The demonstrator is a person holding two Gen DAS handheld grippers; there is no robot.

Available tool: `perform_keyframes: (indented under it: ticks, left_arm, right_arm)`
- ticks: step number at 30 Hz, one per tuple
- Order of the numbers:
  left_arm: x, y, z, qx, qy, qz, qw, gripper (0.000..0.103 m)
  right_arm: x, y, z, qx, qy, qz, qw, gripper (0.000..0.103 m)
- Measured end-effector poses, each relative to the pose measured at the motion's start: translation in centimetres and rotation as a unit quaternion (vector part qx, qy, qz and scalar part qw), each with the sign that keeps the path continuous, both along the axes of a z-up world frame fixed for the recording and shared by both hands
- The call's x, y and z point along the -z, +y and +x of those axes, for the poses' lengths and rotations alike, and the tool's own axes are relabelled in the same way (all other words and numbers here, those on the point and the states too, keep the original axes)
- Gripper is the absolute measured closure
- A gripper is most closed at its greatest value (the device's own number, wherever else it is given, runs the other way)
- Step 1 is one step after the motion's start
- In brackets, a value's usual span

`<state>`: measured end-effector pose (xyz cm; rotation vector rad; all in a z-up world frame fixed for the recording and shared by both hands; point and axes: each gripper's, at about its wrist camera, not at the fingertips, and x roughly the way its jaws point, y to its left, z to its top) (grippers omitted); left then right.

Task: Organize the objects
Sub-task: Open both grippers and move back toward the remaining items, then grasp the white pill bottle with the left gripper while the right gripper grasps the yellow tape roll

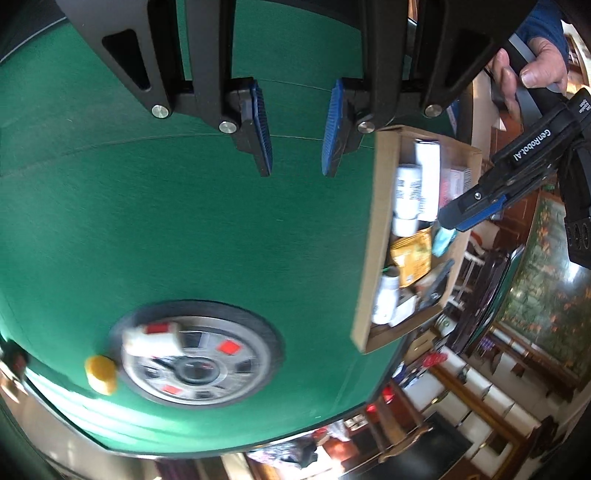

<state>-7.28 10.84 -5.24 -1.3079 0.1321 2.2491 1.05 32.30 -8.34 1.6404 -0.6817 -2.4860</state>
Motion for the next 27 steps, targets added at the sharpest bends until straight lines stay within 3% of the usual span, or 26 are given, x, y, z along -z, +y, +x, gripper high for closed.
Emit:
perform_keyframes:
  ticks: [6, 8, 10, 14, 24, 27]
  left_arm:
    - [-0.7, 10.0, 0.1, 0.135, 0.020, 0.014, 0.9906, 0.055]
    - [-0.7, 13.4, 0.0, 0.187, 0.038, 0.007, 0.9817, 0.046]
    - [-0.3, 16.0, -0.4, 0.216, 0.062, -0.007, 0.9745, 0.046]
    - [2.0, 20.8, -2.1, 0.284, 0.066, -0.053, 0.9550, 0.046]
    - [7.1, 26.6, -6.1, 0.343, 0.056, -0.145, 0.9262, 0.046]
    - [8.3, 27.4, -6.7, 0.342, 0.049, -0.159, 0.9249, 0.046]
  right_arm:
    - [0.6, 5.9, 2.5, 0.053, -0.010, -0.007, 0.999, 0.075]
    - [0.9, 7.8, 3.5, 0.068, -0.014, -0.008, 0.998, 0.075]
    - [1.1, 9.2, 4.2, 0.079, -0.019, -0.012, 0.997, 0.071]
    - [1.3, 11.8, 5.8, 0.093, -0.022, -0.008, 0.995, 0.070]
    - [2.5, 15.8, 8.5, 0.121, -0.036, -0.008, 0.992, 0.070]
    - [2.6, 16.6, 8.9, 0.129, -0.037, -0.008, 0.991, 0.070]
